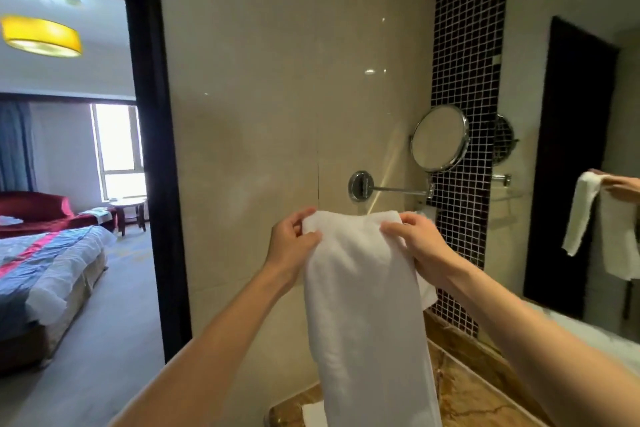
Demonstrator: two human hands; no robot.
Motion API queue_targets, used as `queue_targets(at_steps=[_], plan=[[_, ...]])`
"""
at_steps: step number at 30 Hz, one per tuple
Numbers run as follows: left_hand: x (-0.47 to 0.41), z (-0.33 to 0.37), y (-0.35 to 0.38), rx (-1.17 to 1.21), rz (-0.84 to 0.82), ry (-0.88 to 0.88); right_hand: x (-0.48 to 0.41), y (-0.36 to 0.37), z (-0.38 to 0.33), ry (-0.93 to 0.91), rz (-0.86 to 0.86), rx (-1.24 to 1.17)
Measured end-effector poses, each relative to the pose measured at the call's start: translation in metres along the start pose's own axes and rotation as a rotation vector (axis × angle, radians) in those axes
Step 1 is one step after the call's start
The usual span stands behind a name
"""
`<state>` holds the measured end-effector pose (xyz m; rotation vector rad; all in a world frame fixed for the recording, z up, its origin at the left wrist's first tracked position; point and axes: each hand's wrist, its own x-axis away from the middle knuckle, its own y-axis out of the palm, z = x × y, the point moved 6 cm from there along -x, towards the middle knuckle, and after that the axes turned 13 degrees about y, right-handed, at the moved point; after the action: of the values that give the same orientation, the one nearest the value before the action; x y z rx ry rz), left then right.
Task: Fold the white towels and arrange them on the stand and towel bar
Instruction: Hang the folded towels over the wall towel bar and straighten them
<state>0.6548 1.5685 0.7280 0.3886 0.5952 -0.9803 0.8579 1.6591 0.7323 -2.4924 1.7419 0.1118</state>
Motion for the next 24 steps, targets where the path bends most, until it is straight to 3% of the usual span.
queue_targets(at_steps=[12, 19, 24], plan=[[-0.129, 0.059, 0.02, 0.028, -0.112, 0.134, -0.077, -0.006, -0.124, -0.151, -0.004, -0.054], [-0.197, 0.077, 0.03, 0.094, -0.017, 0.176, -0.136, 0.0, -0.18, -0.277, -0.068, -0.196], [-0.223, 0.06, 0.034, 0.055, -0.023, 0.166, -0.175, 0.017, -0.177, -0.201, -0.08, -0.243]])
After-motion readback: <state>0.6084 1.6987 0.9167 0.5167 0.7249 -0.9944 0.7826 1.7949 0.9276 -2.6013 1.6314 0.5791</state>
